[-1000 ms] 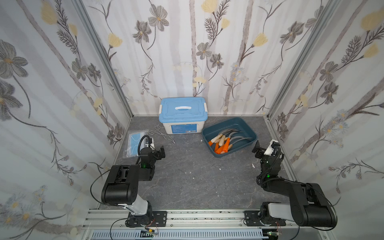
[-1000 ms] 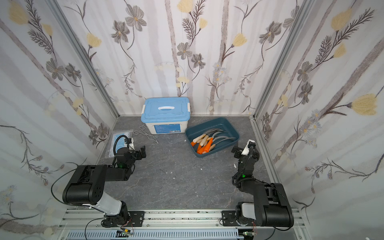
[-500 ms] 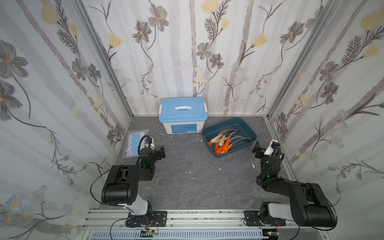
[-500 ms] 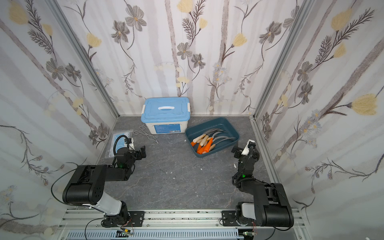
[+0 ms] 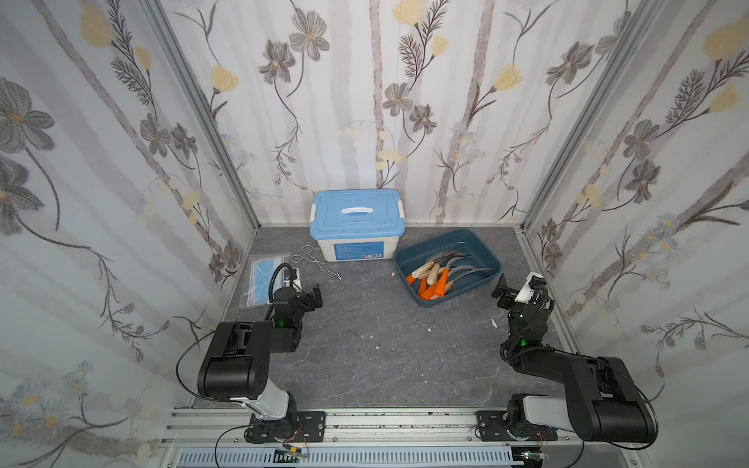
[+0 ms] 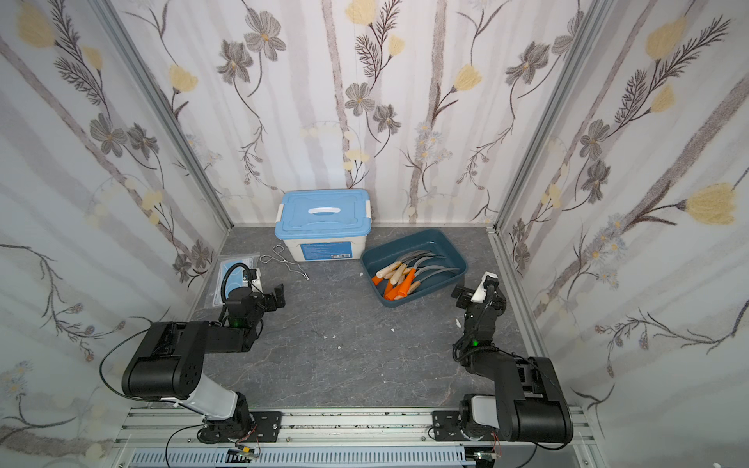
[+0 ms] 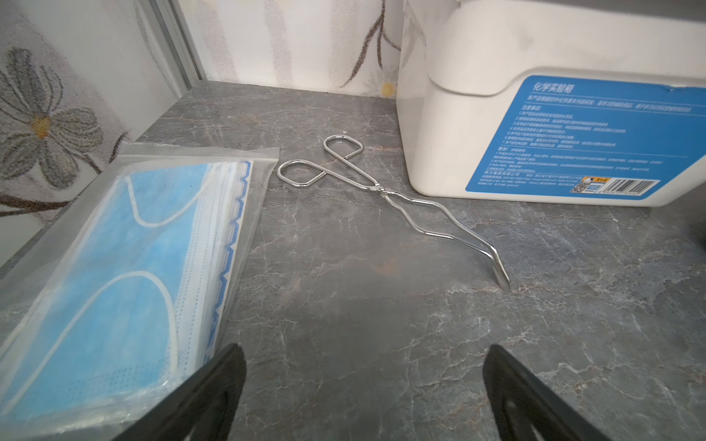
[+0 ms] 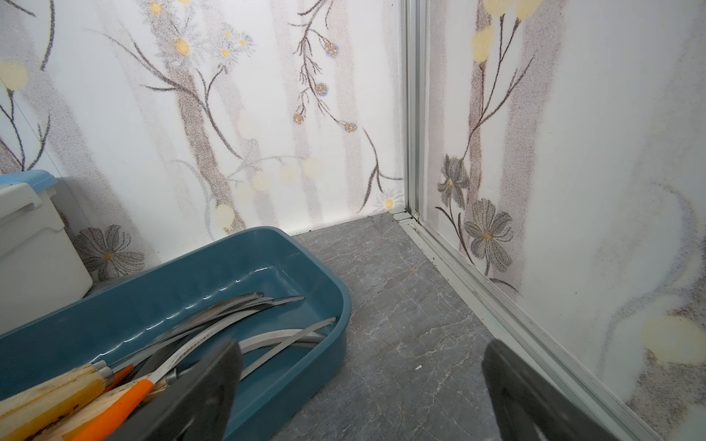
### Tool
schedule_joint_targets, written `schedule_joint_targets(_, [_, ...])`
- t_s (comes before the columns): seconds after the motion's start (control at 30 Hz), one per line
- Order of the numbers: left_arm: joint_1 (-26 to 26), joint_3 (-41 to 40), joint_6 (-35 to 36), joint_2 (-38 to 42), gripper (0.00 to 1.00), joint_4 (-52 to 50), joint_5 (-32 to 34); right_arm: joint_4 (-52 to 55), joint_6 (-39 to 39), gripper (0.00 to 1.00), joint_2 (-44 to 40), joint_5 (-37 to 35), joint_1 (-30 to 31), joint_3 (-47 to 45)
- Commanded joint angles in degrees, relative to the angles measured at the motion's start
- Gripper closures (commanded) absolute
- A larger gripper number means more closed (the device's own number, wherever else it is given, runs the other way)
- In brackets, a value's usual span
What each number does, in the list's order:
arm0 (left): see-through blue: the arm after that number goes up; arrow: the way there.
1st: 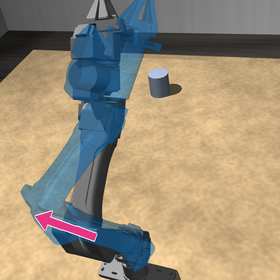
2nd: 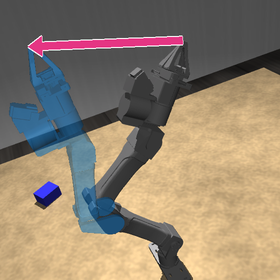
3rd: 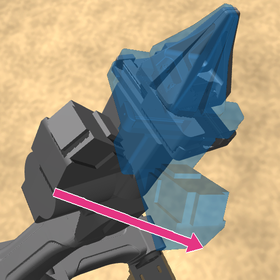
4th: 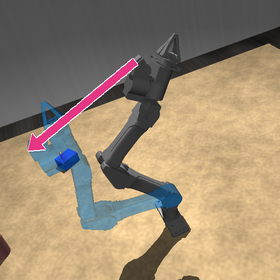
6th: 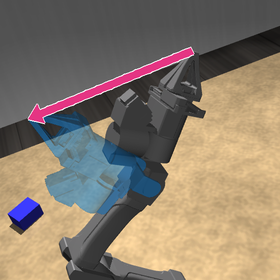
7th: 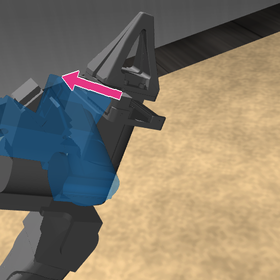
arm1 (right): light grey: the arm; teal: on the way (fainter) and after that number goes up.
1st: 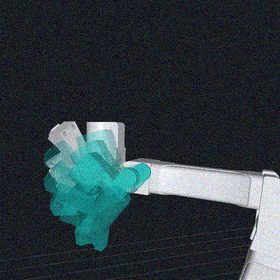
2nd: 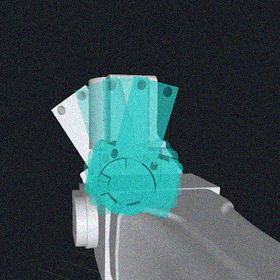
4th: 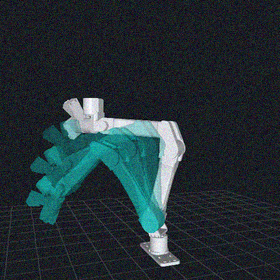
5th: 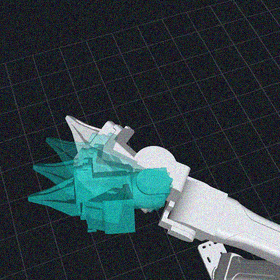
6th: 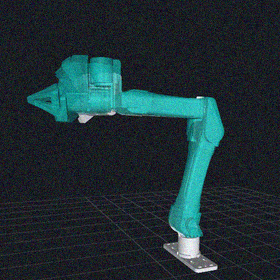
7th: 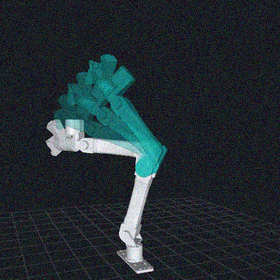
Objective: Put small sickles into storage boxes
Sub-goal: Reset both arms
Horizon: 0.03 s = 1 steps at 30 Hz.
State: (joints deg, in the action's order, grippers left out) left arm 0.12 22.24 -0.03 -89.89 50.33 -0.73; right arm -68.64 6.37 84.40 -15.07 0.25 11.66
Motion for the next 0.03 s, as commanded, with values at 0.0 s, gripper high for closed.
schedule_joint_targets(0.0, [-0.1,0.3,0.5,-0.1,0.00,1.8,-0.5,-1.1,-0.1,0.00,0.0,0.1,0.0,0.1])
